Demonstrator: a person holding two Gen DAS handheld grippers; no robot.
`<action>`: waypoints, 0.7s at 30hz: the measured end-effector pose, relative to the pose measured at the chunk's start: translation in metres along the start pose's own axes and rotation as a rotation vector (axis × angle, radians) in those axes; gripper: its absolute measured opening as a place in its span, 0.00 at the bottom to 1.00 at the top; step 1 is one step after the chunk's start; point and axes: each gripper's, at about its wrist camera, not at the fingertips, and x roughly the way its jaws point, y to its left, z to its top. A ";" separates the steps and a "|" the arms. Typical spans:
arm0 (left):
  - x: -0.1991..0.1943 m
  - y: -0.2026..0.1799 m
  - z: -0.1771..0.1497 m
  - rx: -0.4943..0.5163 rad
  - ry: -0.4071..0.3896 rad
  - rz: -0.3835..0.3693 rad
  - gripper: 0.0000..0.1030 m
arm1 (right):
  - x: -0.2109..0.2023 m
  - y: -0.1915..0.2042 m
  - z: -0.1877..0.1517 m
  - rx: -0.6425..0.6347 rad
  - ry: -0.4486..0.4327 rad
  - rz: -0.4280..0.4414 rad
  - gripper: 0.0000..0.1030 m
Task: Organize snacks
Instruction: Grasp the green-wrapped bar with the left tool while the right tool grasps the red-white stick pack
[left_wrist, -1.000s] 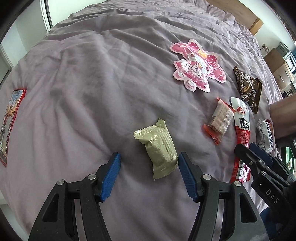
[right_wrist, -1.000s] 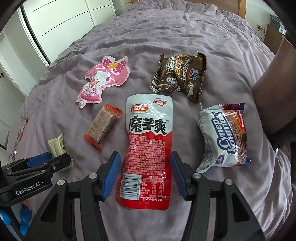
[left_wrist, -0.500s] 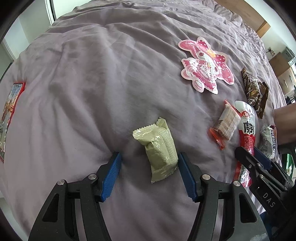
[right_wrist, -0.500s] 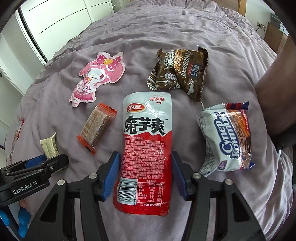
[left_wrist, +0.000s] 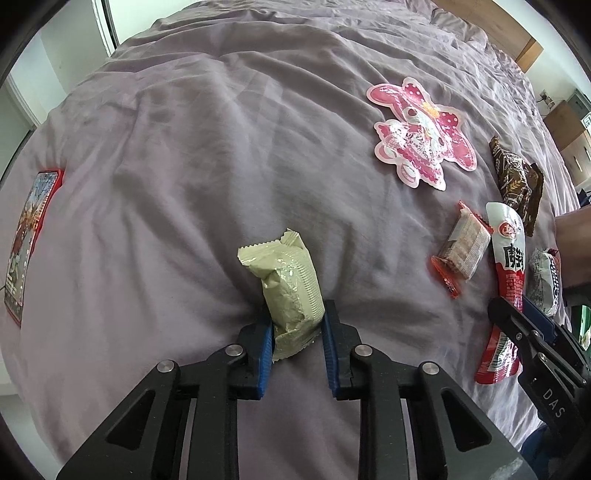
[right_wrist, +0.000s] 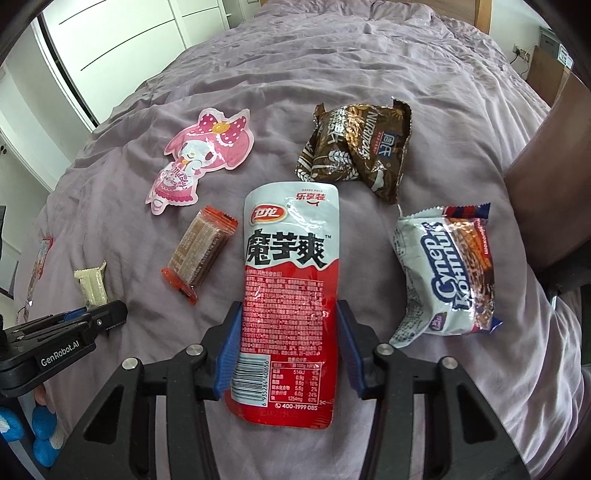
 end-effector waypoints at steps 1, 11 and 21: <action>-0.001 0.000 0.000 0.000 -0.004 -0.004 0.19 | -0.002 0.001 0.000 -0.003 -0.003 0.000 1.00; -0.024 0.003 -0.005 0.022 -0.044 0.007 0.18 | -0.037 0.011 0.000 -0.025 -0.064 0.015 1.00; -0.059 -0.002 -0.020 0.039 -0.099 0.000 0.18 | -0.078 0.018 -0.013 -0.033 -0.109 0.013 1.00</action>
